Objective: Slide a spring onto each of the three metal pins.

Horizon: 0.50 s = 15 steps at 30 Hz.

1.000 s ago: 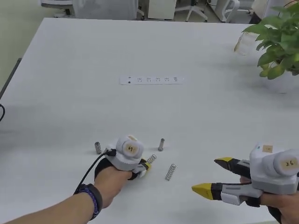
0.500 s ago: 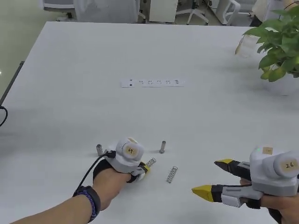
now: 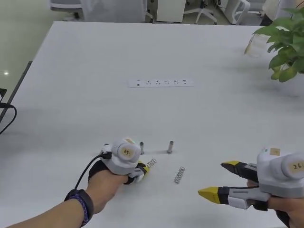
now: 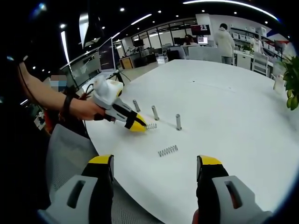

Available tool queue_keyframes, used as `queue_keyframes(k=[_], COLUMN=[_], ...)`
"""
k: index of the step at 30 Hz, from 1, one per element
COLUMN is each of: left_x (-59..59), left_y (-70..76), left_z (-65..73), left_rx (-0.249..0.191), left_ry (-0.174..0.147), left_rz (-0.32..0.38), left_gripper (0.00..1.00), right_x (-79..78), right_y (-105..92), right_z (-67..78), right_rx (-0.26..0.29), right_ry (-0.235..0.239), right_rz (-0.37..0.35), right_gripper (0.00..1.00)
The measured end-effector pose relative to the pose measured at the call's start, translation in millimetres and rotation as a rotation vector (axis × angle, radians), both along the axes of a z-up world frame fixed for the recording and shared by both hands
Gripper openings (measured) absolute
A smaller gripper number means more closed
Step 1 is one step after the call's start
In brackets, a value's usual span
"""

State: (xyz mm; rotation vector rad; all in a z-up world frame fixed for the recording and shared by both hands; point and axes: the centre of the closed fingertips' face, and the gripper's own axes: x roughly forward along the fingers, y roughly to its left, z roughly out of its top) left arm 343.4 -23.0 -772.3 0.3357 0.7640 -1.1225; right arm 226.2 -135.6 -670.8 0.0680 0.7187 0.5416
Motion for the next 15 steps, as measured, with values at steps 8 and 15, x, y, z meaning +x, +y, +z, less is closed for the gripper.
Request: queue_keyframes(k=[8, 15], left_x=[-1.4, -3.9], left_y=[12.9, 22.1], left_z=[7.0, 12.2], left_rx=[-0.007, -0.014], left_ry=[-0.011, -0.021], left_rz=[0.002, 0.003], left_gripper=[0.02, 0.02], right_x=[0.9, 2.3], right_y=[5.7, 9.9], right_z=[-1.0, -0.7], right_rx=[0.002, 0.005], right_ry=[0.003, 0.004], right_rz=[0.014, 0.026], right_gripper=[0.71, 0.71])
